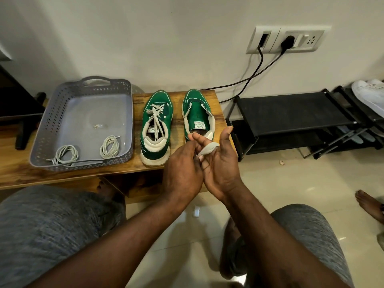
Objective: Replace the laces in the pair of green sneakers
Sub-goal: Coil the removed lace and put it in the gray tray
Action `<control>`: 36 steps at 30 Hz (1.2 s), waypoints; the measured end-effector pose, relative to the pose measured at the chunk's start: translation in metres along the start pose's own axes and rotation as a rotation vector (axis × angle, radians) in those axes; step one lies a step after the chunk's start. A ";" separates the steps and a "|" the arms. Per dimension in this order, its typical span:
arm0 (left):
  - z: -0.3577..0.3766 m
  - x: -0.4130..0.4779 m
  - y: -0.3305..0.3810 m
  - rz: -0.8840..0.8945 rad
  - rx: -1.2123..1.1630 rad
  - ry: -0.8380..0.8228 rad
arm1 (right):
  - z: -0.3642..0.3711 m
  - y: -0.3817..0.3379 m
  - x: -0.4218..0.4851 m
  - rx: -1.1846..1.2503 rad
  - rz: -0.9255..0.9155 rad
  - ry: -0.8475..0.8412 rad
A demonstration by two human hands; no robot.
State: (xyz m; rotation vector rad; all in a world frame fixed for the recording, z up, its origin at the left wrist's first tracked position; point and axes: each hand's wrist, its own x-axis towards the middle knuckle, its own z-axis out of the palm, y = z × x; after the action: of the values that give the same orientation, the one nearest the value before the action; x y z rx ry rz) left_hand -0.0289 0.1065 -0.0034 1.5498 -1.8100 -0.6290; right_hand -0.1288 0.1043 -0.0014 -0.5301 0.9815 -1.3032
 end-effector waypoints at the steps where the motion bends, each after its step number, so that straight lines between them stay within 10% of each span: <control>1: -0.001 0.002 0.000 -0.003 -0.014 0.011 | 0.002 0.002 -0.001 -0.068 -0.020 0.014; 8: -0.012 0.010 0.000 0.102 -0.005 0.097 | 0.010 0.007 -0.007 -0.318 -0.133 0.017; 18: 0.000 0.000 0.000 0.255 0.069 0.051 | -0.001 -0.014 -0.010 0.212 0.005 0.048; 25: -0.019 0.020 -0.002 0.187 -0.026 0.178 | 0.029 0.007 -0.020 -0.284 -0.178 0.002; 36: -0.011 0.009 0.004 0.283 0.044 0.062 | 0.005 -0.013 -0.014 0.261 -0.036 -0.011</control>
State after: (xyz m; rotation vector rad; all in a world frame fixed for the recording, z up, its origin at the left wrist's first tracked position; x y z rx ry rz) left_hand -0.0239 0.0985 0.0080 1.2915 -1.9591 -0.4047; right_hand -0.1315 0.1138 0.0154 -0.3546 0.7800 -1.4334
